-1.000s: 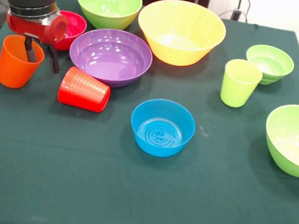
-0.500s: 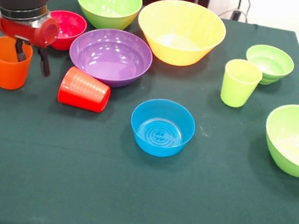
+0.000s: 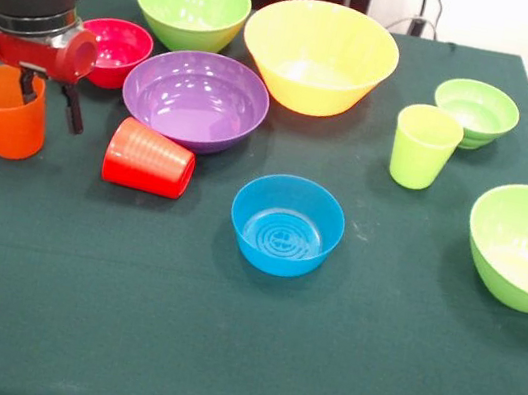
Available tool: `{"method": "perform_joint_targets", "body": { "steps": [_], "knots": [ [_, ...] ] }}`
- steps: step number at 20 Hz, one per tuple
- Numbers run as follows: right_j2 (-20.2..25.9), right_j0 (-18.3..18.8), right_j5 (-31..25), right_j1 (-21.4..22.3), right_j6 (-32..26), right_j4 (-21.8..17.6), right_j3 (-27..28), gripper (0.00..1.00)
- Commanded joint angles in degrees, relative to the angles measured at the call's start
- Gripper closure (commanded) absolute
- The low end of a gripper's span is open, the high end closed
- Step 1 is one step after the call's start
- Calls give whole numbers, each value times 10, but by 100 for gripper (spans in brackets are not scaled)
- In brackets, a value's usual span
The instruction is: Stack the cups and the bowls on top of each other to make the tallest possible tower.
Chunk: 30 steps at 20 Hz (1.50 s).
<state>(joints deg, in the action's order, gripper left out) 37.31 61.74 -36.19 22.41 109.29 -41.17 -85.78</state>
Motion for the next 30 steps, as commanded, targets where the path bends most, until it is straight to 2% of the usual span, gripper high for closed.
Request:
{"method": "perform_joint_targets", "body": {
  "steps": [1, 6, 7, 21, 23, 26, 30],
  "knots": [
    [19, -4, 0, -16, -181, -52, 25, 0],
    [18, -10, -8, -15, -183, -51, 31, 0],
    [17, -10, -8, -15, -182, -51, 31, 100],
    [14, -14, -16, -18, -172, -44, 32, 100],
    [1, -25, -14, 1, -138, -43, 21, 100],
    [-28, -62, -20, 63, -51, -32, -16, 100],
    [-87, -137, -39, 148, 93, 1, -54, 100]
  ]
}}
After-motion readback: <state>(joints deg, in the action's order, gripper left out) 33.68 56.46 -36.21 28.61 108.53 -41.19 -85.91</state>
